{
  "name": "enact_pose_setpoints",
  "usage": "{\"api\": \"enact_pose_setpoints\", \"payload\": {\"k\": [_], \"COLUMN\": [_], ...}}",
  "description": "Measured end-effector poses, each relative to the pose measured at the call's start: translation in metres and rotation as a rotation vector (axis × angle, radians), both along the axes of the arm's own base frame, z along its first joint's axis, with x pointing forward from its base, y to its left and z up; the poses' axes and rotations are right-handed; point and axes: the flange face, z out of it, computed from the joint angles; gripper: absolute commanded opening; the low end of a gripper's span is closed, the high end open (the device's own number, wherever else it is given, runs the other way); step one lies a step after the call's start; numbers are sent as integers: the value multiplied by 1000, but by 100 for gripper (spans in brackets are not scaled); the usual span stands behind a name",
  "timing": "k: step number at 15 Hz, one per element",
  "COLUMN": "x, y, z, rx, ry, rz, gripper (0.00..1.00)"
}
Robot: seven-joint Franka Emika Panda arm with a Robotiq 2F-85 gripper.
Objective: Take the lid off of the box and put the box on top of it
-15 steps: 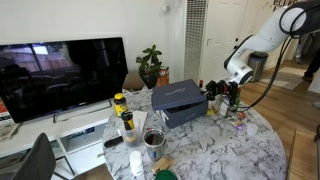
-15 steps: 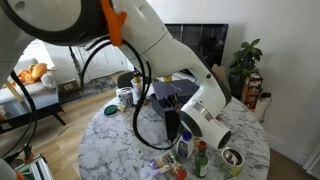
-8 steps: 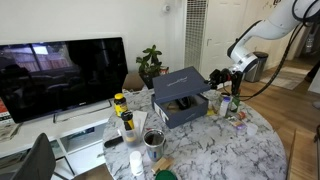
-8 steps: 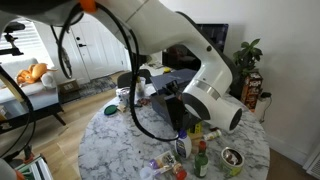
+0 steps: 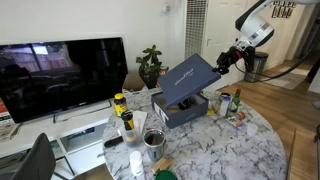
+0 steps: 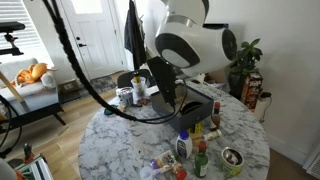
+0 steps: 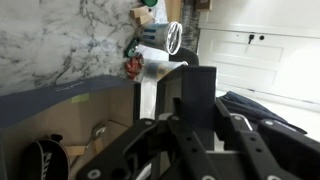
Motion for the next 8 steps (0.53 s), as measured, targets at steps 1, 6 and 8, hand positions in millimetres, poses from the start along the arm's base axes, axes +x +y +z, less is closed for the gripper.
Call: {"api": "enact_pose_setpoints", "payload": {"k": [1,6,8], "x": [-4,-30,-43], "y": [9,73,101], "z": [17,87,106], "rx": [-52,-309,-407], "ry": [20,114,178], "rz": [-8,-48,-45], "gripper": [10,8,32]}}
